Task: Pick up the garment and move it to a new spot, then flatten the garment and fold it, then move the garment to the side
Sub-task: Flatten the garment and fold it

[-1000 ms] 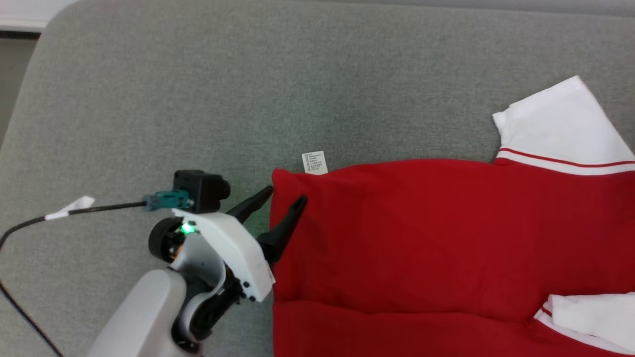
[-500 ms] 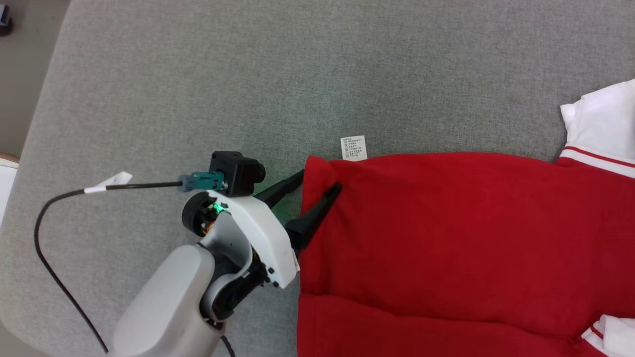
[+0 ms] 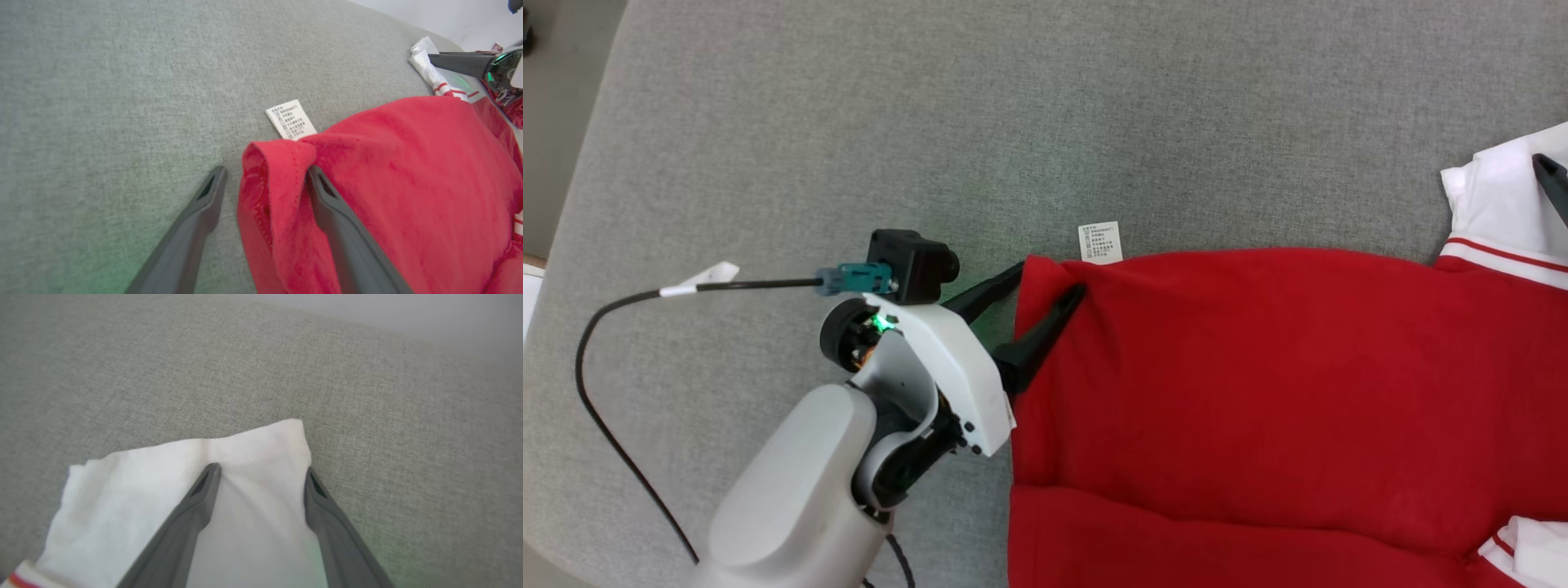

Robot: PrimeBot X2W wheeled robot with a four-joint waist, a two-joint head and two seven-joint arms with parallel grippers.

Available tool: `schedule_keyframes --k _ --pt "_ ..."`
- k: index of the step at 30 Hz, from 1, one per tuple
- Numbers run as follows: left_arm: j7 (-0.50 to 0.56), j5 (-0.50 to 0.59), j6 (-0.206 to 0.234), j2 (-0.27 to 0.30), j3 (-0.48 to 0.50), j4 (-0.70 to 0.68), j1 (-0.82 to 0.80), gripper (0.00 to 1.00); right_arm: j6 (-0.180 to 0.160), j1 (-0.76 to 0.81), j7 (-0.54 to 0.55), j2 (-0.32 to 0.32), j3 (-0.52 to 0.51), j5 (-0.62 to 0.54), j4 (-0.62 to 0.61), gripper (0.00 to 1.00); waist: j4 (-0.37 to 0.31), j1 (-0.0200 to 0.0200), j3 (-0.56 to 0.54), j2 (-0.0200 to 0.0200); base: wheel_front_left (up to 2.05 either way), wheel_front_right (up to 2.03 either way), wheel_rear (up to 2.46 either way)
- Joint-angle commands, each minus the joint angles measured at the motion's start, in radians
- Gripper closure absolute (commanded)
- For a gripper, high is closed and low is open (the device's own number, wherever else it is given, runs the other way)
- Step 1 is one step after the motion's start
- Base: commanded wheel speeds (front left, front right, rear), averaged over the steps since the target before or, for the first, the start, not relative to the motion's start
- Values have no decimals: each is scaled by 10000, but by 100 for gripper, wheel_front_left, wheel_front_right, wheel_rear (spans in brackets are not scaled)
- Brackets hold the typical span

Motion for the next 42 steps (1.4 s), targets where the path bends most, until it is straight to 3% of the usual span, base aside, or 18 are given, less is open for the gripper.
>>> schedule_keyframes --k 1,4,5,6,22,32,42 --pt "177 -64 -63 -2 -168 151 -29 0 59 97 41 119 302 132 214 0 -9 -1 15 0 0 0 0" --pt "425 -209 -195 -74 -393 170 -44 0 59 55 112 60 567 286 301 0 -25 -1 35 0 0 0 0" --pt "465 -265 -238 -93 -454 179 -63 51 59 46 98 36 666 326 313 55 -30 -1 39 0 0 0 0" --pt "504 -298 -276 -94 -513 197 -83 100 59 29 59 20 759 399 326 100 -40 -1 38 0 0 0 0" --pt "-917 -383 -82 18 368 256 -428 100 33 -793 -2293 -555 8 1479 263 100 -561 -1 -527 0 0 0 0" --pt "-1654 -607 -112 -67 420 188 429 100 33 1293 -3723 -915 442 2040 -1042 100 -1120 -1 -1260 0 0 0 0" --pt "-2515 -543 -102 32 308 -343 1697 100 33 3921 -4981 -1106 26 2684 -2457 100 -1515 -1 -1843 0 0 0 0"
